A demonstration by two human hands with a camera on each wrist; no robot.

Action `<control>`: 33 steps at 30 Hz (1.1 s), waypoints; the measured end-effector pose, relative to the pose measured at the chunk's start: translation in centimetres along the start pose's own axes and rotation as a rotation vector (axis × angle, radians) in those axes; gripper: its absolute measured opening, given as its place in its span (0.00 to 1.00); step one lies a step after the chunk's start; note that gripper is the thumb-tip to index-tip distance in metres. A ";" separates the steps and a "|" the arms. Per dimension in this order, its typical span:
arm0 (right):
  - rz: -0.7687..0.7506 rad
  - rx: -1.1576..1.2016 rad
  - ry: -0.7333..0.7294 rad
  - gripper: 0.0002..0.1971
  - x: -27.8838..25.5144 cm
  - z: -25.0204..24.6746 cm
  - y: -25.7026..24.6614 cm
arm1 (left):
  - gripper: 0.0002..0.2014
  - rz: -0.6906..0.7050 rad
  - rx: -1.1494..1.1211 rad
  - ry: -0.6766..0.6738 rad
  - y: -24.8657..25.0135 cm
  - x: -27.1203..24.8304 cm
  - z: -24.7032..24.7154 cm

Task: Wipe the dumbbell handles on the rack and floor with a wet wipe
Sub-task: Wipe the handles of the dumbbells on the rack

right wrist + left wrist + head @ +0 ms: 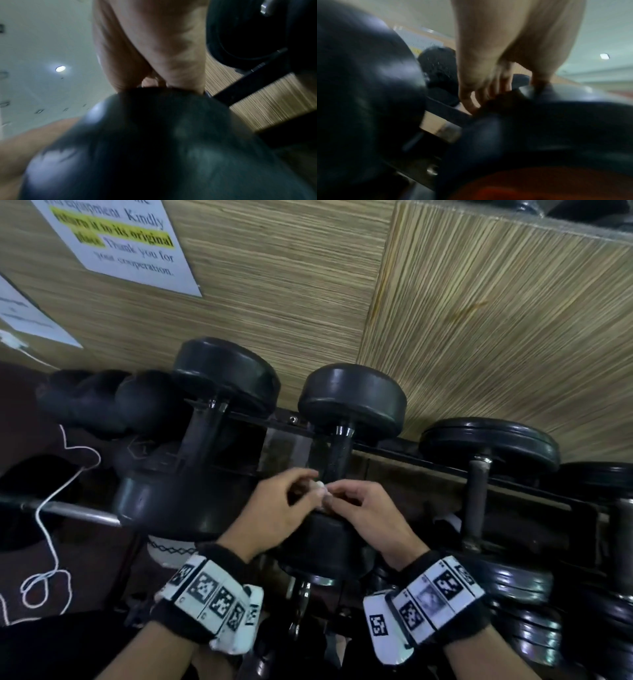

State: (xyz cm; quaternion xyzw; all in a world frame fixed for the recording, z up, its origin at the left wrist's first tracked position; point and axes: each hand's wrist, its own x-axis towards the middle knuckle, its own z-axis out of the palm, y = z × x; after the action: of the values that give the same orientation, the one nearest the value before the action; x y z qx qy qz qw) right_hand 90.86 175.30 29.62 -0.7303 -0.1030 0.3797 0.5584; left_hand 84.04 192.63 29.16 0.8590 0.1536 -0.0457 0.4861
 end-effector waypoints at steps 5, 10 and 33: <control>-0.119 0.090 0.372 0.08 0.1 1.8 1.9 | 0.06 -0.108 -0.107 -0.129 -0.8 2.3 -0.2; -0.086 0.157 0.680 0.11 0.1 3.0 1.7 | 0.11 -0.227 0.175 -0.078 -3.5 4.7 -0.8; -0.086 0.139 0.705 0.15 -0.2 3.2 1.3 | 0.09 -0.215 0.041 -0.518 -2.6 5.2 -1.0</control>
State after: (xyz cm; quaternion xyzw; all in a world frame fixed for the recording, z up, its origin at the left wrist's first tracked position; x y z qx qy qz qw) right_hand 88.25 177.08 28.24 -0.7715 0.0913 0.0869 0.6236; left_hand 88.13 195.84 26.37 0.8073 0.1134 -0.3179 0.4841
